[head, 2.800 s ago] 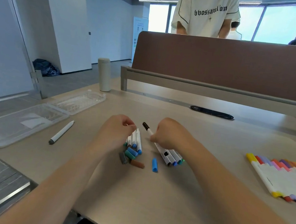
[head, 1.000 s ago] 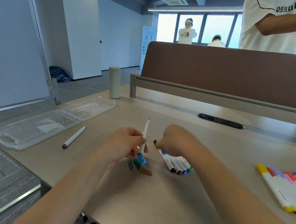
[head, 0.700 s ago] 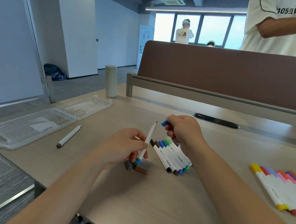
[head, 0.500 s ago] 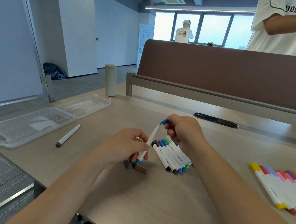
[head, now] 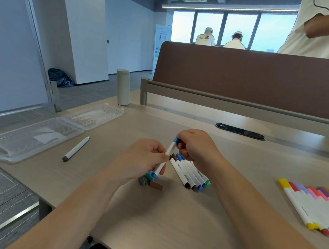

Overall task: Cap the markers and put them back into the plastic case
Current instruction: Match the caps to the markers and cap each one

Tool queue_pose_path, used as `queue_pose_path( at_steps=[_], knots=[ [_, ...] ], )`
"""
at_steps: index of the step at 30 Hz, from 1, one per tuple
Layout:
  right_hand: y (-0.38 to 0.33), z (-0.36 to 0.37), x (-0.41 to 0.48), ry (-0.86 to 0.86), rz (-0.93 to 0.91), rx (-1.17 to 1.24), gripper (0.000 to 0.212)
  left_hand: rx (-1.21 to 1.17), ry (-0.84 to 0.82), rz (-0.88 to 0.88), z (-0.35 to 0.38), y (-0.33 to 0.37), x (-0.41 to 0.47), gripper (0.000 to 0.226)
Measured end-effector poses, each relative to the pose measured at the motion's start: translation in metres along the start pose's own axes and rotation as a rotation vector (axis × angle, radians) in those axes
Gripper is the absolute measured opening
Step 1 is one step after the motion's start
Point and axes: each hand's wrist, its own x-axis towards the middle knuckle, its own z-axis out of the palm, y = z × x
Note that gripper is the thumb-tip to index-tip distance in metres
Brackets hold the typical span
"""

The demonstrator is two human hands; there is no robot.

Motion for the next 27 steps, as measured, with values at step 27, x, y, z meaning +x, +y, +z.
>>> queue_pose_path(
  at_steps=[27],
  knots=[
    [0.016, 0.015, 0.013, 0.017, -0.040, -0.519, 0.029, 0.448, 0.261, -0.096, -0.010, 0.001, 0.033, 0.011]
  ],
)
